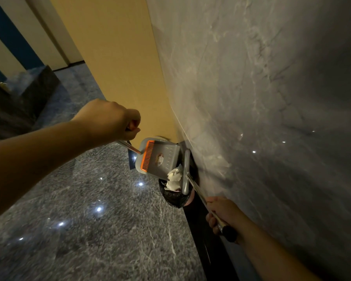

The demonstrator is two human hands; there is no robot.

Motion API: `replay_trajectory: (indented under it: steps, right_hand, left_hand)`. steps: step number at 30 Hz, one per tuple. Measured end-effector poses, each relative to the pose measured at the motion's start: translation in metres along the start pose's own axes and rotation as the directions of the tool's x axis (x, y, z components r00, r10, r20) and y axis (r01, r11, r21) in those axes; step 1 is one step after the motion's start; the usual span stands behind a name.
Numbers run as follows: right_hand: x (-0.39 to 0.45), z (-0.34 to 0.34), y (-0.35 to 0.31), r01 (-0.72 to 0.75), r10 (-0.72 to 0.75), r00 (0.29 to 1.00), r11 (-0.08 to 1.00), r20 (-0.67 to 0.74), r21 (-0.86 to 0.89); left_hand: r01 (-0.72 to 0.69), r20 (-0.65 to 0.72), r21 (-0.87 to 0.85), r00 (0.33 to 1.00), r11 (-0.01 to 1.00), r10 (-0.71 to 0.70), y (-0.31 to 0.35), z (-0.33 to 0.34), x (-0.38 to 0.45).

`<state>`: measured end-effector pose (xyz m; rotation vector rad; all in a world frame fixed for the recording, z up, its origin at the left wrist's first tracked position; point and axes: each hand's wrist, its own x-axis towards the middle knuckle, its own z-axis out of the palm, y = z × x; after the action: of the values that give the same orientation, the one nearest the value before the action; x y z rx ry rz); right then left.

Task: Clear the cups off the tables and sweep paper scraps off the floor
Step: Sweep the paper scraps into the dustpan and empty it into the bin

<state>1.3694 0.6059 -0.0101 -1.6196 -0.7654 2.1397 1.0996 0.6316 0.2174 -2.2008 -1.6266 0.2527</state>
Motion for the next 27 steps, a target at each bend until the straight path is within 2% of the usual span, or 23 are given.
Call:
replay_trajectory:
  steps: [8, 18, 27]
  right_hand:
    - [-0.003, 0.003, -0.002, 0.034, -0.034, 0.999, 0.999, -0.013, 0.025]
    - [-0.010, 0.005, -0.005, -0.004, 0.003, 1.000, 0.999, 0.018, 0.047]
    - [-0.008, 0.001, -0.002, 0.022, -0.022, 0.999, 1.000, 0.033, 0.010]
  left_hand:
    - [0.012, -0.006, 0.018, 1.000, 1.000, -0.012, -0.008, -0.016, 0.000]
    - [0.015, -0.055, -0.002, 0.998, 1.000, -0.016, -0.016, -0.033, 0.002]
    - [0.097, 0.103, -0.050, 0.990, 0.994, -0.092, 0.037, 0.041, 0.010]
